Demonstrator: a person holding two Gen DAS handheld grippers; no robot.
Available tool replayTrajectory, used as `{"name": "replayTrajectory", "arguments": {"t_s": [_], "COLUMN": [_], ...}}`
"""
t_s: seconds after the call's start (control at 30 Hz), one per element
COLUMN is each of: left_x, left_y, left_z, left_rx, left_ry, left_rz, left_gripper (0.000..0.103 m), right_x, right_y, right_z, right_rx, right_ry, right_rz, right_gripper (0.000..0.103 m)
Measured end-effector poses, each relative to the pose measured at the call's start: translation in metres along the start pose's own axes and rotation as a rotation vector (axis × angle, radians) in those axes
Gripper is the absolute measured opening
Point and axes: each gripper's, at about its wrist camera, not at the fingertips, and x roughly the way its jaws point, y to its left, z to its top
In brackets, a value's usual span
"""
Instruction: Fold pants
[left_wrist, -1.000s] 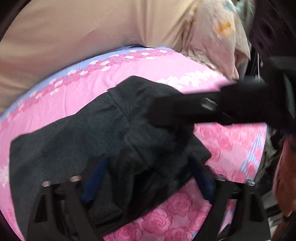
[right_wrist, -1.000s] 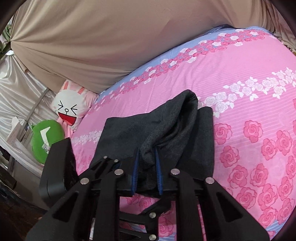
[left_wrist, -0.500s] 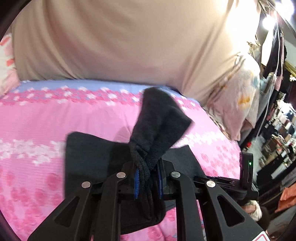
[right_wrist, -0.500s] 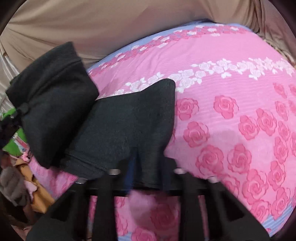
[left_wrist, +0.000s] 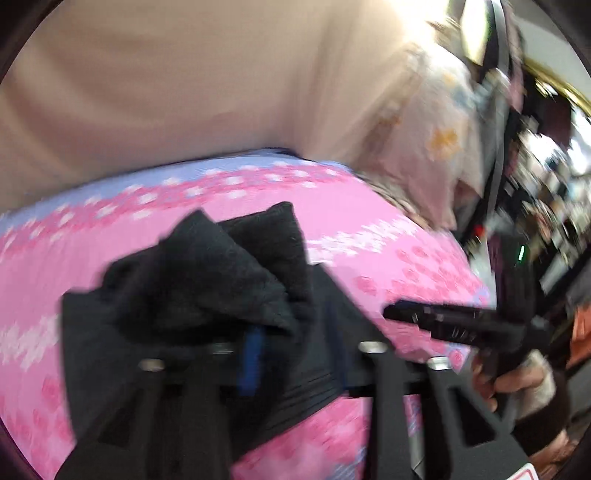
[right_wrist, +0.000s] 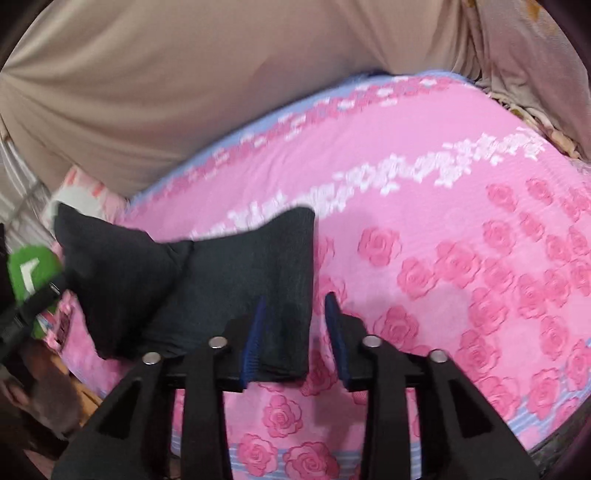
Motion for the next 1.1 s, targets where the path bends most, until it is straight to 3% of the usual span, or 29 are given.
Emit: {"name": "replayTrajectory", "arguments": {"t_s": [0.03,0.07,0.17,0.27,0.37,0.53,0.63,0.67,0.7,0.77,0.87,0.93,1.03,1.1], "left_x": [0.013,0.028,0.054,0.032,-0.005,-0.043,-0.052,-0.053,-0.053,-0.054,-0.052,-0.048,-0.031,-0.019], "left_y": [-0.009,-0.019,-0.034,-0.012,0.025,0.089,0.118,0.124,0.130,0.136,0.146,0.151,0.157,0.159], "left_z": [0.000,-0.002,-0.014,-0.022,-0.027,-0.040,-0.048,-0.049,-0.051,-0.052,-0.057,-0.062,-0.072,-0.080], "left_rx": [0.021,0.035,0.038,-0.054,-0.128,-0.249,-0.322,-0.334,-0.341,-0.348,-0.368,-0.373,-0.386,-0.406], "left_ry": [0.014,0.035,0.116,0.093,0.029,-0.015,-0.020,-0.022,-0.020,-0.013,0.012,0.040,0.094,0.126], "left_rz": [-0.034,-0.065,-0.132,-0.201,-0.136,0.119,0.200,0.228,0.268,0.325,0.364,0.375,0.379,0.370], "left_gripper": [0.080,0.084,0.082,0.083,0.083,0.083,0.083,0.083,0.083,0.083,0.083,0.083,0.083,0.083], "right_x": [-0.005,-0.007,-0.007,-0.004,0.004,0.048,0.083,0.085,0.087,0.072,0.028,0.018,0.059,0.051], "right_y": [-0.002,-0.002,-0.003,0.001,0.008,0.030,0.040,0.044,0.049,0.061,0.078,0.078,0.050,0.040], "right_z": [0.002,0.004,0.004,0.001,0.001,0.006,0.006,0.006,0.007,0.014,0.022,0.018,-0.002,-0.003], "right_rx": [0.007,0.007,0.020,0.022,0.003,-0.055,-0.104,-0.118,-0.134,-0.151,-0.192,-0.220,-0.211,-0.111], "right_ry": [-0.013,-0.021,-0.004,0.018,0.037,0.127,0.170,0.151,0.159,0.125,0.034,0.008,0.135,0.110], "right_rz": [0.009,0.004,0.008,0.050,0.078,0.136,0.072,0.063,0.060,0.074,0.095,0.039,-0.116,-0.075], "right_gripper": [0.041,0.041,0.041,0.049,0.053,0.057,0.063,0.059,0.025,0.013,0.011,0.013,0.025,0.027]}}
